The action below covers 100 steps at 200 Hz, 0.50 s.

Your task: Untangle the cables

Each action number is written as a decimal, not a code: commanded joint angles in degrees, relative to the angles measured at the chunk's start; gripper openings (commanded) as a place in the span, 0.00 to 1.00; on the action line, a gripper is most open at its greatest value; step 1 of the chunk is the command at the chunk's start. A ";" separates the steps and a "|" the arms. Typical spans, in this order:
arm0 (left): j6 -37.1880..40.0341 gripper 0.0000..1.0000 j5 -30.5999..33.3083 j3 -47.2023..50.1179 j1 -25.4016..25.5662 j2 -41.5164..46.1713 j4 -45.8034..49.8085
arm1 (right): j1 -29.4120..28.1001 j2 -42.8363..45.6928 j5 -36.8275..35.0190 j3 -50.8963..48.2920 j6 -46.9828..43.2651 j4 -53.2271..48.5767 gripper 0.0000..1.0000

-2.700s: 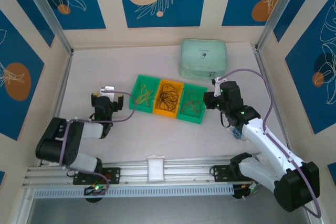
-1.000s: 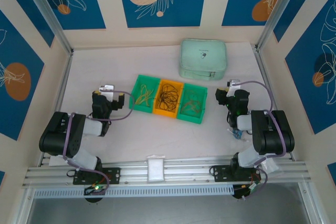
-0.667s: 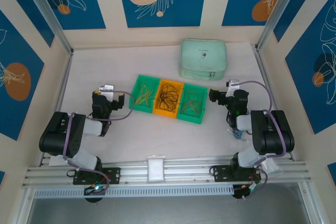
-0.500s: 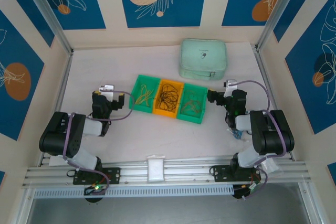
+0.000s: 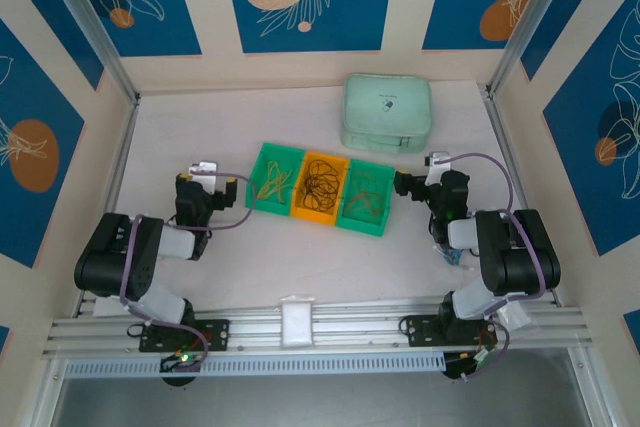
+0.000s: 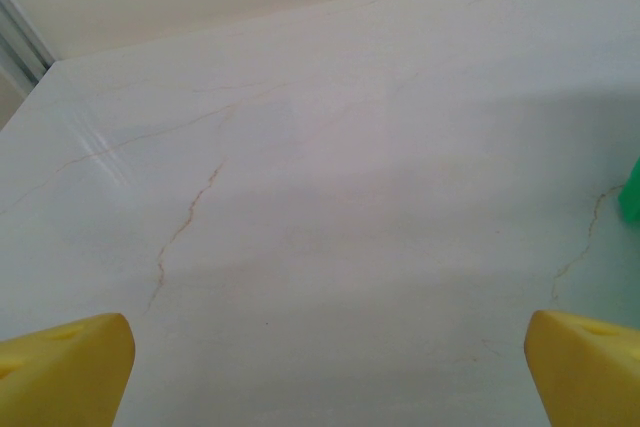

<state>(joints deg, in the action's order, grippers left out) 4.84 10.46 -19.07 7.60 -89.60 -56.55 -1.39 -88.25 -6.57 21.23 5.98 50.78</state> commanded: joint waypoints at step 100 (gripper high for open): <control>-0.36 0.99 -1.49 -1.06 -0.56 -0.31 -0.44 | 0.33 0.00 0.53 1.08 -0.86 0.63 0.99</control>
<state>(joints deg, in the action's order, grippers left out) 4.84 10.46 -19.07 7.60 -89.60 -56.55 -1.37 -88.25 -6.57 21.23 5.96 50.76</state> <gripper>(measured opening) 0.995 0.986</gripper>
